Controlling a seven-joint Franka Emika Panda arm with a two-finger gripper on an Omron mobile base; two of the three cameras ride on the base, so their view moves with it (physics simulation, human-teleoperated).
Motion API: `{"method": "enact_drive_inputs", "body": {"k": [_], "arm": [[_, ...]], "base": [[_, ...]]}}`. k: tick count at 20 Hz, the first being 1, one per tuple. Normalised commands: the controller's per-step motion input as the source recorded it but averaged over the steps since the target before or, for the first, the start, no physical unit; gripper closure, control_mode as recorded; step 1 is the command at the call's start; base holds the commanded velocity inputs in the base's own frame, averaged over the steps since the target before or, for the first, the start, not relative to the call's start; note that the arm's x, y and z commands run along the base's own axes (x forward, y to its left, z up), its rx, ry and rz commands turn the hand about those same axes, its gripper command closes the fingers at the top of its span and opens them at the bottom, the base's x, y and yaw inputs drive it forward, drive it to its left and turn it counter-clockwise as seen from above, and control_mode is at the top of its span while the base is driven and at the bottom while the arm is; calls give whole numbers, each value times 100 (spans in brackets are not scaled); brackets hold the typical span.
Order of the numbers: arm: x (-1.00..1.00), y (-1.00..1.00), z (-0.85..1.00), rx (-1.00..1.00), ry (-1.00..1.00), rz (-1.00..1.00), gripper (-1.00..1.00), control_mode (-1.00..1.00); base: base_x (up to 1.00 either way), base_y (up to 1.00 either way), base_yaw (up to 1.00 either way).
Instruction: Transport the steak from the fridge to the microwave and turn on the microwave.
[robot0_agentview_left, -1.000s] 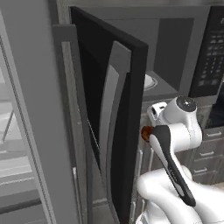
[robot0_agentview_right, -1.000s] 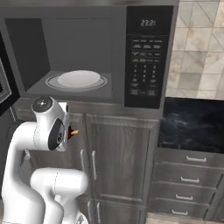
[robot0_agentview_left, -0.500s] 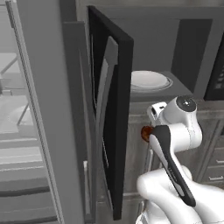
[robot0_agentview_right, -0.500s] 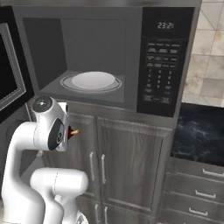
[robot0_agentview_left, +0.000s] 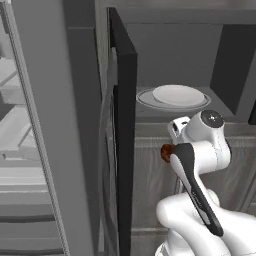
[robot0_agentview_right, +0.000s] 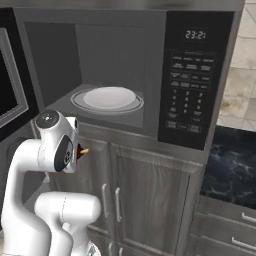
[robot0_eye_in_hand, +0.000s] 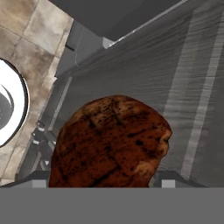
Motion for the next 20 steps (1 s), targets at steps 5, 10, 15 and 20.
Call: {"method": "enact_drive_inputs", "body": {"k": [5, 10, 15, 20], "arm": [[0, 0, 0, 0, 0, 0, 100, 100], [-6, -10, 5, 0, -13, -1, 100, -100], [-5, -7, 20, 0, -31, -8, 100, -100], [-11, 0, 37, -6, -38, -10, 100, -100]], "base": [[-1, -36, 8], [-14, -21, 0], [0, 0, 0], [0, 0, 0]]}}
